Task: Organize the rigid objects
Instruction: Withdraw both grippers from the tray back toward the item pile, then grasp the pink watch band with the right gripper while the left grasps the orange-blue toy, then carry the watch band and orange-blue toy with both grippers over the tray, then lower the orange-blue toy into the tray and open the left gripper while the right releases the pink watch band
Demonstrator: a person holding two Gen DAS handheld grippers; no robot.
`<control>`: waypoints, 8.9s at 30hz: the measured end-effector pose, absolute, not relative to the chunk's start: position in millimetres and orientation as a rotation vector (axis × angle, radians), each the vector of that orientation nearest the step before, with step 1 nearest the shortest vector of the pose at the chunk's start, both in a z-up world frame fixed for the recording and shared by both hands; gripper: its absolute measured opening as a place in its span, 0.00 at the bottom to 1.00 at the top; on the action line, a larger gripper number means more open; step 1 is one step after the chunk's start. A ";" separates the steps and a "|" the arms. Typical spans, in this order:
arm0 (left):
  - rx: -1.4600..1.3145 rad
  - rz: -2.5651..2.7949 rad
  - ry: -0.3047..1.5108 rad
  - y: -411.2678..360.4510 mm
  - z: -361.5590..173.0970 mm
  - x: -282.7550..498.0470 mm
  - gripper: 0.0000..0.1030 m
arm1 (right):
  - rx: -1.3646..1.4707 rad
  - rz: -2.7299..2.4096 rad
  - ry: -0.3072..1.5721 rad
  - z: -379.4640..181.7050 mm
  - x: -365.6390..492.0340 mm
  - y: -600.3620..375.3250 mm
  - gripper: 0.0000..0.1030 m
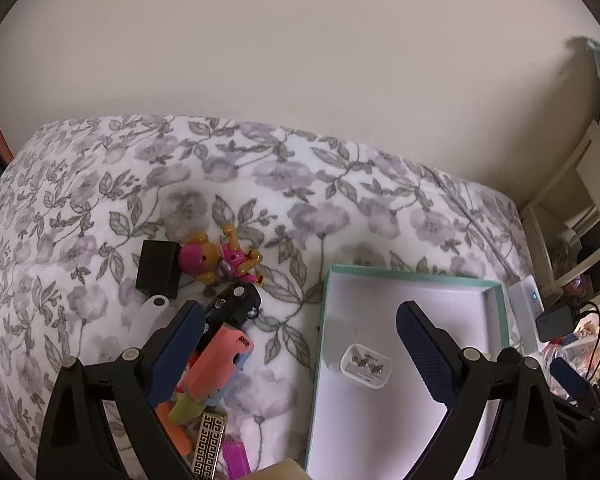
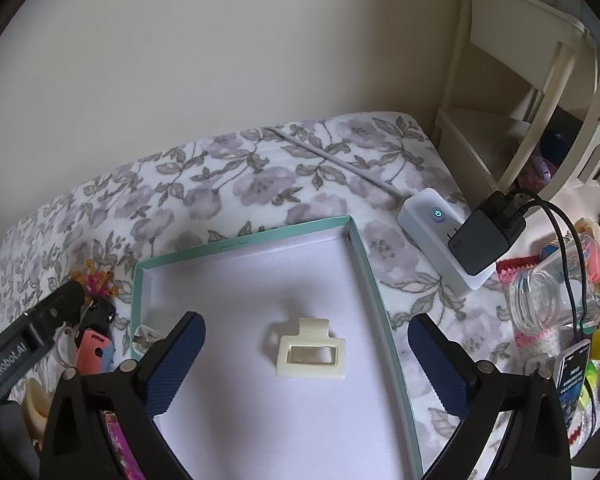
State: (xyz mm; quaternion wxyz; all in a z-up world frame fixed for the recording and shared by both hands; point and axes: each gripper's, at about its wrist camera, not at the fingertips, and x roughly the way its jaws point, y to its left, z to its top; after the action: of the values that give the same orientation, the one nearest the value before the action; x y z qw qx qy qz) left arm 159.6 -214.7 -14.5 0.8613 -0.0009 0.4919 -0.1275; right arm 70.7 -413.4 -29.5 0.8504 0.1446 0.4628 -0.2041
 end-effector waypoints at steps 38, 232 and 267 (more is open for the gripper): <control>-0.069 -0.084 0.977 -100.8 32.8 88.3 0.94 | 0.201 -0.256 0.840 38.9 23.3 -305.8 1.00; 0.457 -0.498 1.154 -267.7 -95.7 14.7 0.43 | 0.428 -0.484 1.253 -98.6 2.6 -409.4 0.63; 0.356 -0.489 1.135 -251.9 -67.9 26.7 0.63 | 0.366 -0.481 1.244 -84.4 11.4 -396.3 0.77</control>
State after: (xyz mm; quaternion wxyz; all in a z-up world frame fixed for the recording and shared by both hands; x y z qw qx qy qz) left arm 26.7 -251.9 -67.9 0.8003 0.1661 0.5290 -0.2281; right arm 11.4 -396.3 -84.4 0.7703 0.1687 0.5736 -0.2216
